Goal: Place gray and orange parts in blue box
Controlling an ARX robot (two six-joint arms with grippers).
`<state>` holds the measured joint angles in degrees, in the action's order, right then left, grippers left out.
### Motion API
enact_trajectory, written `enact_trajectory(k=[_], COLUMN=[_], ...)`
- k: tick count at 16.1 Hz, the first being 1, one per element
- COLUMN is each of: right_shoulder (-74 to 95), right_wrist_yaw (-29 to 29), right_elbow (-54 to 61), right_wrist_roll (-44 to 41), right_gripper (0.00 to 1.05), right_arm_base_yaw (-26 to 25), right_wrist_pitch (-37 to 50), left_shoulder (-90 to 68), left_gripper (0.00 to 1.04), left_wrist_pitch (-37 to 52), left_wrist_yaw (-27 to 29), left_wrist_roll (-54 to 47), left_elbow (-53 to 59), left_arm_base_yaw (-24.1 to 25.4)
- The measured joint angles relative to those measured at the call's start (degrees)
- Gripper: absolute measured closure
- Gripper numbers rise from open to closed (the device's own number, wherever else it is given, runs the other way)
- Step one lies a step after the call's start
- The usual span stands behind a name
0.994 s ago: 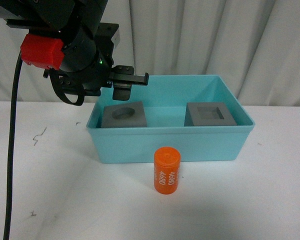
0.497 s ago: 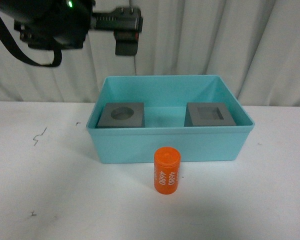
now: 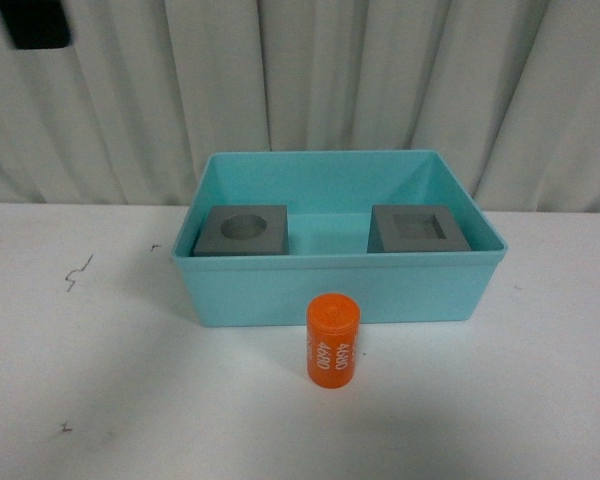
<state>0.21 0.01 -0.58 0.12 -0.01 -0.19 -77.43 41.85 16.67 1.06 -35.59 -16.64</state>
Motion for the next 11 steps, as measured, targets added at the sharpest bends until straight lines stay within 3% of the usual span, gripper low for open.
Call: enact_trajectory(k=[1,4,11], right_shoulder=[0.0,0.0,0.0], right_wrist_yaw=[0.0,0.0,0.0], right_elbow=[0.0,0.0,0.0], right_wrist_roll=[0.0,0.0,0.0], right_gripper=[0.06,0.06,0.06], right_arm_base_yaw=[0.0,0.0,0.0], right_wrist_pitch=[0.0,0.0,0.0], left_shoulder=[5.6,11.5,19.4], left_gripper=[0.70,1.01,1.03], left_wrist_pitch=[3.4,4.4,3.8], left_wrist_yaw=[-2.4,-6.3,-9.1], left_wrist_roll=[0.0,-0.1,-0.2], left_elbow=[8.5,16.7,23.6], left_arm_base_yaw=[3.3,5.9,9.4])
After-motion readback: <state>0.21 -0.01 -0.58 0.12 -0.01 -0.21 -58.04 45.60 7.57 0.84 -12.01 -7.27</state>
